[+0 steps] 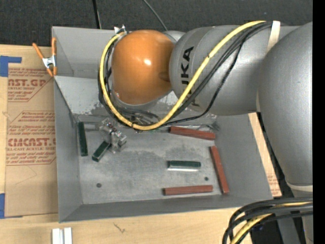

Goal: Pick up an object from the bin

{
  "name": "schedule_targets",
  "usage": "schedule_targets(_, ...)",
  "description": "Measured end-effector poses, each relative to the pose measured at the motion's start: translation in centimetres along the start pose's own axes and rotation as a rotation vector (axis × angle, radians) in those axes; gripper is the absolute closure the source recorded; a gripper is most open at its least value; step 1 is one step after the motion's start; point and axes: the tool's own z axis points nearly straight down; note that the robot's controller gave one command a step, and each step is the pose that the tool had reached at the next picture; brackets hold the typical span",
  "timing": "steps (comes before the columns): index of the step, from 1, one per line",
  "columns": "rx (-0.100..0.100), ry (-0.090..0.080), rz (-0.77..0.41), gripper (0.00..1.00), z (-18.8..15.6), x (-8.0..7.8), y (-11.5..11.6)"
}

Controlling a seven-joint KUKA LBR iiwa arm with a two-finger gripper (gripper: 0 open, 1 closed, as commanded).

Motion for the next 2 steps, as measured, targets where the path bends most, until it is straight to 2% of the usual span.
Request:
schedule_targets(1,0.0,0.0,0.0,1.0,0.0,0.0,0.0)
schedule_targets(2,-0.002,0.008,0.009,1.0,-4.6,0.6,-0.1)
